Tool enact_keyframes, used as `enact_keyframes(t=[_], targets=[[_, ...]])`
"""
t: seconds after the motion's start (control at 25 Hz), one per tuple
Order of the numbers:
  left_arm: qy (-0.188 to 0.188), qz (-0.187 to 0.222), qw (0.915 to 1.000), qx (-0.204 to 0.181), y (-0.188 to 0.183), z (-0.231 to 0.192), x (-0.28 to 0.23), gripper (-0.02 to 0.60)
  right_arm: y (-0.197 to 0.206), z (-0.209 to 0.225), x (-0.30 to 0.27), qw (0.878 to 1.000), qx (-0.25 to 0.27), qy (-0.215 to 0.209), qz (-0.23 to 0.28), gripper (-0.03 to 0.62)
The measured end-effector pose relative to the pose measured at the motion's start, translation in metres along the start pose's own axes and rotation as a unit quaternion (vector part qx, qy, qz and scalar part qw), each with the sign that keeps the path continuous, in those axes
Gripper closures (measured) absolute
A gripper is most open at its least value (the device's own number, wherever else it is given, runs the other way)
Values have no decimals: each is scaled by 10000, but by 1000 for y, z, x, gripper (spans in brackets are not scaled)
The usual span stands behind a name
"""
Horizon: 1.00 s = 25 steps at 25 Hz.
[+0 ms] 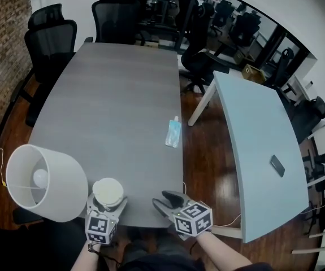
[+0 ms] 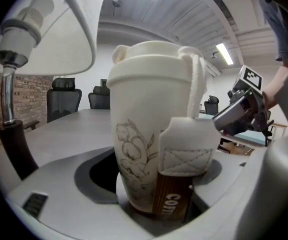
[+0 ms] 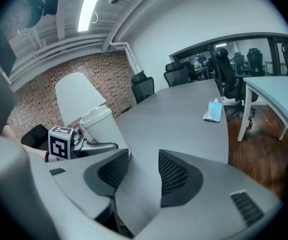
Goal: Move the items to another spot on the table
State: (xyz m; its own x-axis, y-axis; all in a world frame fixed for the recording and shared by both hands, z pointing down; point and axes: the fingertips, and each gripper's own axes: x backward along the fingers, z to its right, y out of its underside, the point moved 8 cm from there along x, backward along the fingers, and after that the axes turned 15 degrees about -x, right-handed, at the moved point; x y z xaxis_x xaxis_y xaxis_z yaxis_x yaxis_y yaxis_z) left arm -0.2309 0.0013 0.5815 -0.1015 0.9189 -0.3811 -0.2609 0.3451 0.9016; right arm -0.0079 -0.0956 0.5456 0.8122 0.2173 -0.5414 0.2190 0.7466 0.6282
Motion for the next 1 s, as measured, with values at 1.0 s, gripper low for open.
enact_keyframes(t=[1.0], targets=[[861, 594, 9937, -396, -111, 64, -114, 181, -11, 99, 93, 9899, -901, 316, 1049, 422]])
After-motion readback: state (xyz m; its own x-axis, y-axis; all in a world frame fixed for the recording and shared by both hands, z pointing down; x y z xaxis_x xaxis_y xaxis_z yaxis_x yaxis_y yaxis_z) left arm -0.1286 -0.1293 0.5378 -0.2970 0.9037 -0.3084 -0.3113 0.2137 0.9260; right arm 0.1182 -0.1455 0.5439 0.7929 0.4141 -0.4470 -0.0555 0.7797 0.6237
